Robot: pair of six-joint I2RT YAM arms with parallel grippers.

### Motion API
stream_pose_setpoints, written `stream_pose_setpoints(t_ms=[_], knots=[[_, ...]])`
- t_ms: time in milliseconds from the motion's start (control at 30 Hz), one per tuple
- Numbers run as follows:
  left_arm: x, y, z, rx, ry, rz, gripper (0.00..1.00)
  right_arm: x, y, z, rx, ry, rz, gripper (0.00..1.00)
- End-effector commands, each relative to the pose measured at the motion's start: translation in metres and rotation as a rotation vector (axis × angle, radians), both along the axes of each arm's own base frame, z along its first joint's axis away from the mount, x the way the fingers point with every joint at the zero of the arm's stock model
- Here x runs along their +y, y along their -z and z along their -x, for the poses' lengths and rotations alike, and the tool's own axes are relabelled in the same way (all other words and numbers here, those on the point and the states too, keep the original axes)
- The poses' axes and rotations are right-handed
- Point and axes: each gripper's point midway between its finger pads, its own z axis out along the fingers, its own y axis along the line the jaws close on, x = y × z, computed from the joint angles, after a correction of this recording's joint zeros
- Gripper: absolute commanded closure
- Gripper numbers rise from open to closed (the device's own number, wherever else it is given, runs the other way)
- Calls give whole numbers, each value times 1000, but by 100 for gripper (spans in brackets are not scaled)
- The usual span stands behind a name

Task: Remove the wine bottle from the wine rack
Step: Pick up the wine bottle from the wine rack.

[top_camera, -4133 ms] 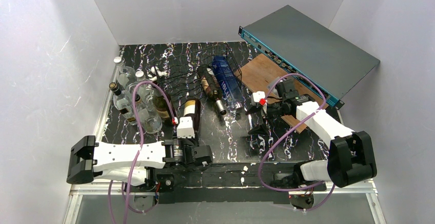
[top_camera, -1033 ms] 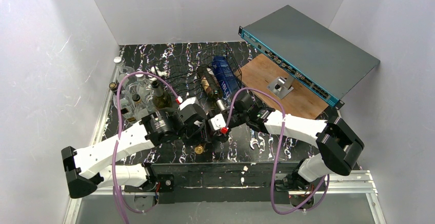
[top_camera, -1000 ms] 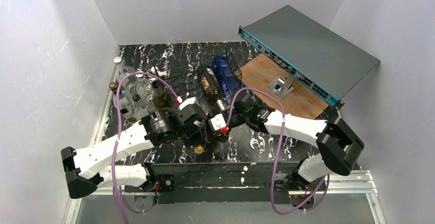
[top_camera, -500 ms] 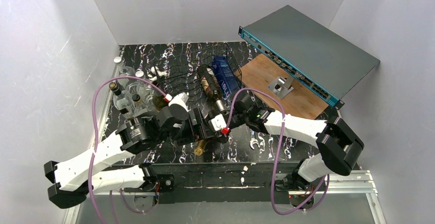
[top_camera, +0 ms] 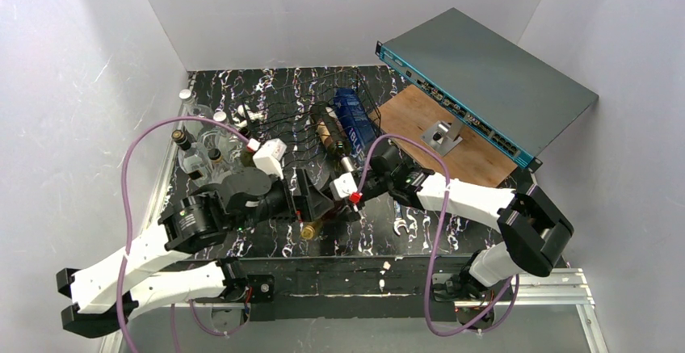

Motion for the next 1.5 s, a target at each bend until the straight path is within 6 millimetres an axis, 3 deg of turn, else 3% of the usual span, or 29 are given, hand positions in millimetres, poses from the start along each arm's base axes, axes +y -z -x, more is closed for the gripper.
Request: stream_pose_setpoints(t_ms=[0, 233, 433, 800, 900, 1133, 1467], knots=[[12, -25, -10, -202, 41, -9, 5, -5, -9, 2, 110, 6, -19, 68], [21, -39, -13, -382, 79, 16, 4, -12, -10, -8, 160, 39, -34, 69], [4, -72, -3, -719, 254, 141, 4, -15, -11, -20, 222, 81, -54, 69], [-15, -57, -3, -1045, 454, 2, 2, -19, -10, -32, 295, 129, -66, 70], [-14, -42, -7, -1073, 472, -59, 2, -19, -10, -32, 318, 131, -67, 71], [-20, -27, -14, -1108, 475, -86, 2, -21, -7, -35, 337, 142, -63, 71], [-25, -23, -29, -1132, 404, -106, 22, -20, -4, -34, 350, 137, -55, 70]])
